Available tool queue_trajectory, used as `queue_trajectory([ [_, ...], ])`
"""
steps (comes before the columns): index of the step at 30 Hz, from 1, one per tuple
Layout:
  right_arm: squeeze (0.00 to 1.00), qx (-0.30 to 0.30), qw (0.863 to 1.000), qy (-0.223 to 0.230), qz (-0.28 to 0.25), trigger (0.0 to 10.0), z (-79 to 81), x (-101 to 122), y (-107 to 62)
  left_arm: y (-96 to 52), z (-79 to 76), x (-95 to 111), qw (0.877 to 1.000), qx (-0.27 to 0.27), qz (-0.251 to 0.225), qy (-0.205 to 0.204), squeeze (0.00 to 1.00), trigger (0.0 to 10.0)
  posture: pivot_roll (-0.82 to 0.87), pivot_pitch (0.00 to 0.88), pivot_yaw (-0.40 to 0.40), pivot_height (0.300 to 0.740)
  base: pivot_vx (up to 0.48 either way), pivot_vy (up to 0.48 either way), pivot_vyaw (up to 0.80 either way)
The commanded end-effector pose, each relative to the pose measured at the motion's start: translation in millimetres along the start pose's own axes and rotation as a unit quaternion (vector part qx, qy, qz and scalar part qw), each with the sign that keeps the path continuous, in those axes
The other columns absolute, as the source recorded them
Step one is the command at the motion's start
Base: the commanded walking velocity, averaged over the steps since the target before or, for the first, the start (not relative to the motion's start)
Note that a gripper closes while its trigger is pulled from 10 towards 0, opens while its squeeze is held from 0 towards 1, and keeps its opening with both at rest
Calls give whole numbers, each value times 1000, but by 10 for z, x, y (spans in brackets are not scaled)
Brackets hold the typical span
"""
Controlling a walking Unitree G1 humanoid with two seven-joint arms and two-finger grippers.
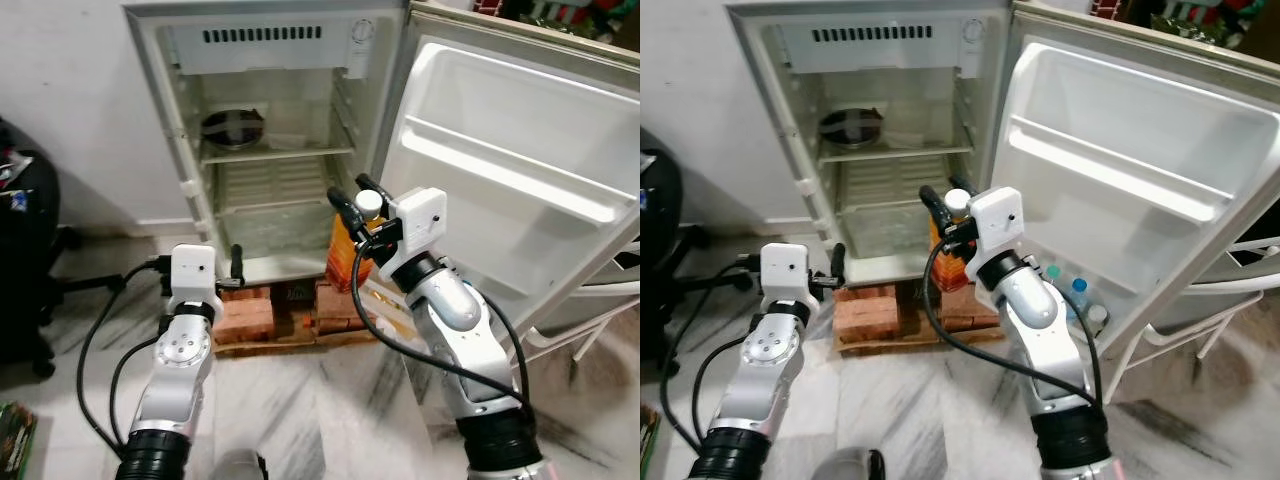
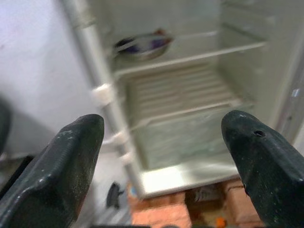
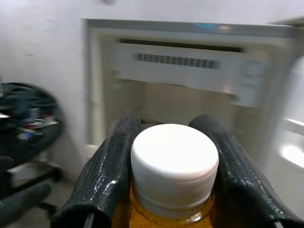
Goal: Restocking fridge
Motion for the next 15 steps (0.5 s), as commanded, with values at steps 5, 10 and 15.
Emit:
queue_trajectory([
  [5,0,-49,999,-18,-6,10000,-191,12,-66,-2,-95,46,1000,-21,-11,-7,0,10000,23,49,-10,740,360,0,0],
  [10,0,-55,998,-12,-1,10000,-214,-13,-76,-7,-101,51,1000,-20,-9,-15,0,10000,23,49,-9,740,0,0,0],
  [15,0,-55,998,-12,2,10000,-208,-49,-97,-10,-87,38,1000,-14,-3,-15,0,10000,25,50,-9,740,0,0,0],
])
Point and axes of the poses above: a point about 5 cm out from each wrist's last joint towards the gripper, its own y axis pointing out of the wrist towards the gripper, its own x axis along the axis of the wrist's last joint, z = x × y, the point moved 2 cm from there along y, pointing out of the wrist towards the gripper, and after that the axes turned 11 degrees about y, right-handed, at the moved point
